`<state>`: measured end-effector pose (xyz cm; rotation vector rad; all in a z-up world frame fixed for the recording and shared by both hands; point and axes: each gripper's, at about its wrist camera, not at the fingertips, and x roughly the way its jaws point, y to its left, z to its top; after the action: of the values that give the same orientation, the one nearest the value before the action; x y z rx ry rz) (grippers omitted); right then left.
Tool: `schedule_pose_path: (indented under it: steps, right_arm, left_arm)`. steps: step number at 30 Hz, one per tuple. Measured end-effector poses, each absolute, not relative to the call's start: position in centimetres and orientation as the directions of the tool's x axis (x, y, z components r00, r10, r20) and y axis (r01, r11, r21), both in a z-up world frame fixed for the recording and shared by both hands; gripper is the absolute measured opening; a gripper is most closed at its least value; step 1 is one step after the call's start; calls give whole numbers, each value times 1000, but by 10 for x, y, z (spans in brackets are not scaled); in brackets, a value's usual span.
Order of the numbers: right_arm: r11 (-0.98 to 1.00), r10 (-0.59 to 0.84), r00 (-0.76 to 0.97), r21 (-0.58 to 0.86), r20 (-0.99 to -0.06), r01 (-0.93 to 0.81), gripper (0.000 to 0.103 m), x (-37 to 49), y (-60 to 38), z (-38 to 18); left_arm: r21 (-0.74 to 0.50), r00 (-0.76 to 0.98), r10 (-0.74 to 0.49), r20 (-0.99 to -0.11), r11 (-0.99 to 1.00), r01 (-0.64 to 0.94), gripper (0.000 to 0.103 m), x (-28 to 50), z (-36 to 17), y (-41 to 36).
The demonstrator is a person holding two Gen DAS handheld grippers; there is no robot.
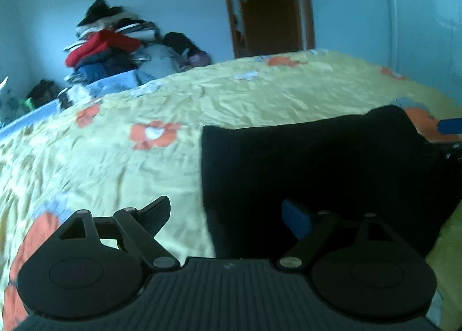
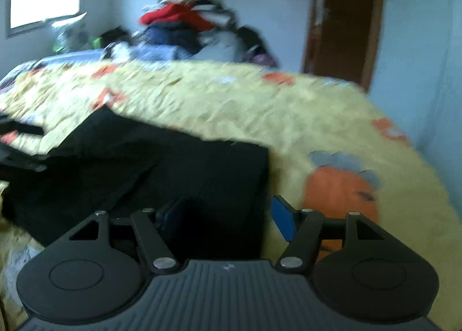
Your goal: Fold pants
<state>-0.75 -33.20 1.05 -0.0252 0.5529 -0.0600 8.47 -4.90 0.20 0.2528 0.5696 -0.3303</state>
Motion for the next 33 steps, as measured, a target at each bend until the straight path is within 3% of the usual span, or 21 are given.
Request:
schedule_pose_path:
  steps: [3,6,8,10,12,16,19,24,25,26,30,33]
  right_arm:
    - [1000,-1,879,-19,-476,-9,66,-21,-321,17]
    - [993,90,861,-17,-500,-113,66,-17,-303,11]
    - [993,33,828,-78,-560,-92,65,-11,-296,-2]
    - [997,18,830,-48,-558,-54,66,-15,-305,-5]
    - [1000,-13,823,-21,-568,1,66,-21,-317,-2]
    - [992,-8,864,102,-503,69,66,-44,-341,7]
    - [990,-55,876,88,-479,110,66,-47,-340,9]
    - [988,60,867,150,-495,18,65,-44,-330,7]
    - [987,46,854,154,-518,40,53,-41,-332,2]
    - [986,38,847,160,-530,55,48,-40,-335,-2]
    - [984,55,849,172,-525,43,43,-44,-336,-6]
    - [992,38,856,125,-515,31,31,-44,-330,-4]
  left_arm:
    - [100,775,-267,-573,916,389,87,73,-2,-39]
    - [99,799,-283,-530,916,390,88,56,-1,-34]
    - [119,792,-287,-538,905,409,89,50,-2,-33]
    - [142,786,-264,-558,904,404,91,48,-8,-31]
    - [76,775,-273,-570,922,380,92,50,-7,-21]
    - [-67,757,-317,-571,937,342,91,54,-2,-4]
    - [-129,753,-315,-578,946,297,90,53,-4,1]
    - [-111,773,-294,-563,953,282,91,39,2,-3]
    - [-107,778,-290,-557,954,279,90,37,4,-4]
    - [-107,783,-291,-550,954,279,91,35,5,-5]
    - [-97,798,-287,-530,955,279,92,30,11,-11]
    - [-85,798,-273,-537,959,271,92,31,10,-16]
